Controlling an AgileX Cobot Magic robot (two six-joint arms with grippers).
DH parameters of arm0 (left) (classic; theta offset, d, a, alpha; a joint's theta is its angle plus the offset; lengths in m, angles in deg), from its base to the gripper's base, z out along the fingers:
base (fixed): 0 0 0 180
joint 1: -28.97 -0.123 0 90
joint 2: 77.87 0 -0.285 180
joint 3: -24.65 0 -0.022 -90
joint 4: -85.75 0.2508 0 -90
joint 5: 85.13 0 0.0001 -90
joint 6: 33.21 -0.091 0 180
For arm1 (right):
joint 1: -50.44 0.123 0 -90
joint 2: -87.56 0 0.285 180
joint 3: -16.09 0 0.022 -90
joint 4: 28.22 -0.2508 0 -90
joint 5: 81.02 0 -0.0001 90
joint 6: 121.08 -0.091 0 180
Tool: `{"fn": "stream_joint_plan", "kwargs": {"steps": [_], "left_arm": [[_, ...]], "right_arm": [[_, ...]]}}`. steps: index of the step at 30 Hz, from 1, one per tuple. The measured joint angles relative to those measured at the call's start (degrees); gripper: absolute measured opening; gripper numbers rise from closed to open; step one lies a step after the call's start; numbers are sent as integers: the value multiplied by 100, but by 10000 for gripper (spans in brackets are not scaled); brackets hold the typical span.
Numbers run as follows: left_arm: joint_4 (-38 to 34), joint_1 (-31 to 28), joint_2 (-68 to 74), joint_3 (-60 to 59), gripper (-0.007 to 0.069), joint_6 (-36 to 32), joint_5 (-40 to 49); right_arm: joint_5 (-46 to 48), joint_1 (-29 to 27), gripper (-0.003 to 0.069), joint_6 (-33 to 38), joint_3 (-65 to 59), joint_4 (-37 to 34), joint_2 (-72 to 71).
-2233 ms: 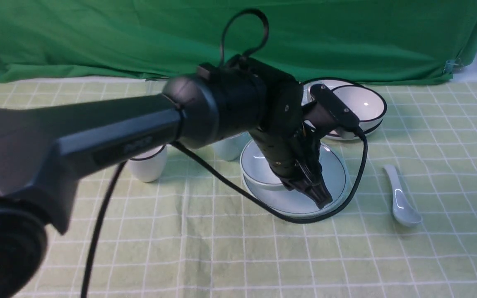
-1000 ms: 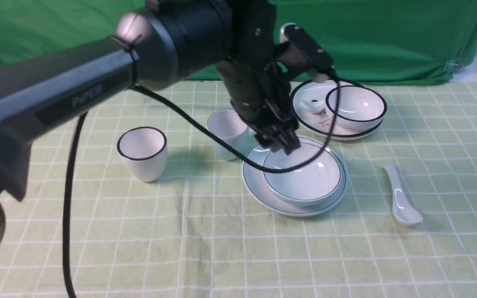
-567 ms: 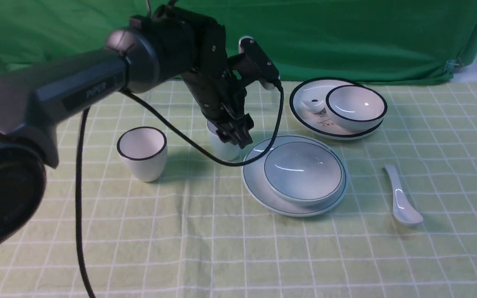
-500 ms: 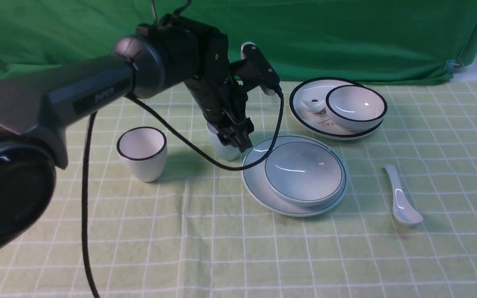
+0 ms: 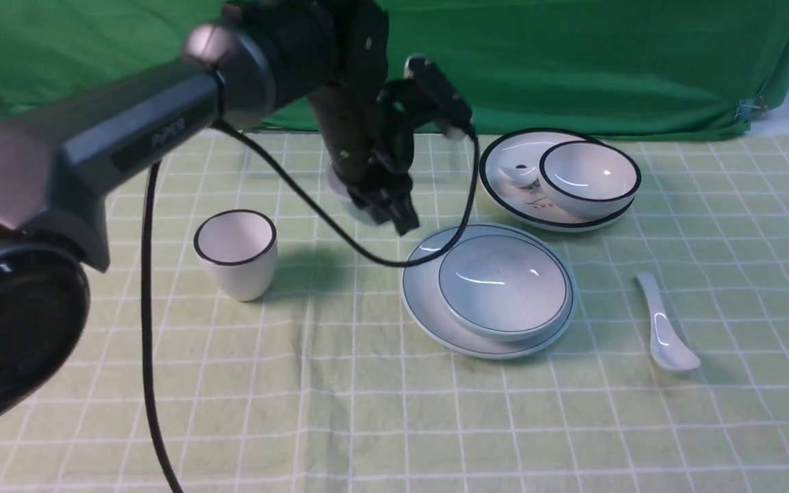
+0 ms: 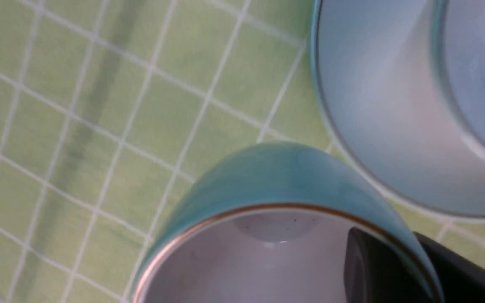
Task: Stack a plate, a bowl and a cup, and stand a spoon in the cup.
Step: Use the left arm to put the blue teacup into the blue rice bowl in the middle
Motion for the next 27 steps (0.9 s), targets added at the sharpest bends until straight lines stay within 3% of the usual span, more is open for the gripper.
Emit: {"fn": "stream_joint_plan", "kwargs": {"steps": [4,10,21,24,27], "left_arm": [[-369,463,-50,178,44,10,10],[-184,1049,624,167,44,10,128],[40,1096,936,166,50,-7,-208],[38,1096,960,166,99,-33,-312],[57,1096,960,166,210,-33,-311]], "right_arm": [[0,0,253,0,0,0,0],[24,5,251,0,7,0,0],[73,5,251,0,7,0,0],[95,5,251,0,7,4,0],[95,5,267,-26,7,4,0]]}}
